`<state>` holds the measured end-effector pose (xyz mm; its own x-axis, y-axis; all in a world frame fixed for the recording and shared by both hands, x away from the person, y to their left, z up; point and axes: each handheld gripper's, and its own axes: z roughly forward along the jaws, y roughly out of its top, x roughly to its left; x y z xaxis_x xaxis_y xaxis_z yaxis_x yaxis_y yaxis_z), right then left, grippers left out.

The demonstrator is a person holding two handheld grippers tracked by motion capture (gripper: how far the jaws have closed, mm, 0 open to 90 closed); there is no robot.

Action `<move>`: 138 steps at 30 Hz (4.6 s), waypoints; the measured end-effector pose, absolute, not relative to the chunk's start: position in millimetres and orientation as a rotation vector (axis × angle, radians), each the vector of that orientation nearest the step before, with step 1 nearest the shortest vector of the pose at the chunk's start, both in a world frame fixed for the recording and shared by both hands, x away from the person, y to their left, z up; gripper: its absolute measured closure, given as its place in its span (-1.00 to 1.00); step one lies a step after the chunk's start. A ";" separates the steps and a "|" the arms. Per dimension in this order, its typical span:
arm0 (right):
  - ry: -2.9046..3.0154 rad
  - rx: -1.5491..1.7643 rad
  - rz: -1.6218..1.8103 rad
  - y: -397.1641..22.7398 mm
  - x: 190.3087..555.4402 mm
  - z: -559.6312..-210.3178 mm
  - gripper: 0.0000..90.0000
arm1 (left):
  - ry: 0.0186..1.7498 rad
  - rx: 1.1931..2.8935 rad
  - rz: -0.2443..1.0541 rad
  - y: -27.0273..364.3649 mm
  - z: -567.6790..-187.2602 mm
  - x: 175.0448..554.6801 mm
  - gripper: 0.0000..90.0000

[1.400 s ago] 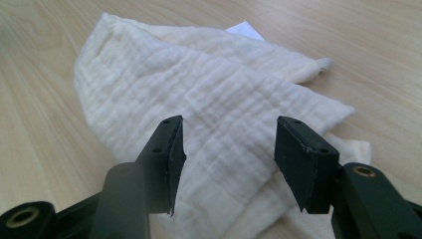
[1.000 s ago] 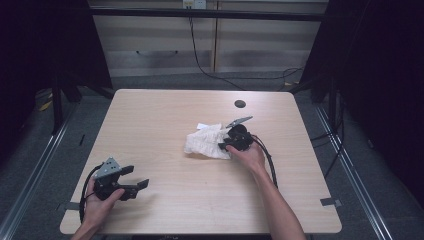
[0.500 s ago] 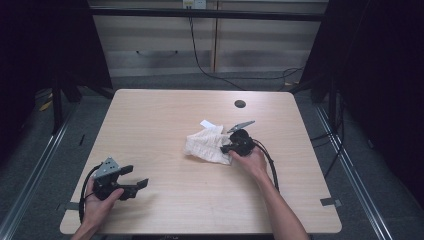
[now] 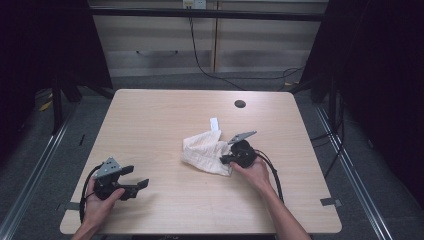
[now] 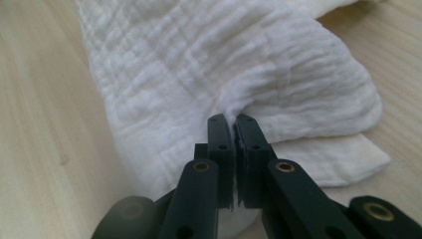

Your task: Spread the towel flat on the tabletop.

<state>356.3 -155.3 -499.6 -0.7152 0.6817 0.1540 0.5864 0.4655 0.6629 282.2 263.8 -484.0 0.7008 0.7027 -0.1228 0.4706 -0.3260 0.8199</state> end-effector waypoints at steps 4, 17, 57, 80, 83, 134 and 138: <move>2.593 1.106 1.089 -153.6 346.2 -499.1 0.93 | 0.904 1.987 0.312 263.2 -484.5 282.2 -0.57; 2.650 1.018 1.101 -146.1 312.5 -497.9 0.93 | 0.906 1.988 0.308 263.5 -484.4 282.1 -0.57; 2.455 1.162 1.192 -206.4 299.6 -478.8 0.48 | 0.905 2.005 0.303 261.6 -486.2 284.0 -0.57; 2.547 1.107 1.136 -186.7 318.4 -501.8 0.93 | 0.906 2.007 0.282 259.3 -487.6 285.9 -0.58; 2.547 1.109 1.143 -185.0 319.5 -501.6 0.95 | 0.904 2.003 0.282 260.3 -487.0 285.9 -0.58; 2.397 1.164 1.277 -209.2 317.1 -477.4 0.95 | 0.685 2.220 0.045 179.5 -501.5 313.3 0.92; 2.395 1.167 1.277 -209.3 318.2 -477.6 0.96 | 0.707 2.220 0.049 190.5 -500.6 303.3 0.92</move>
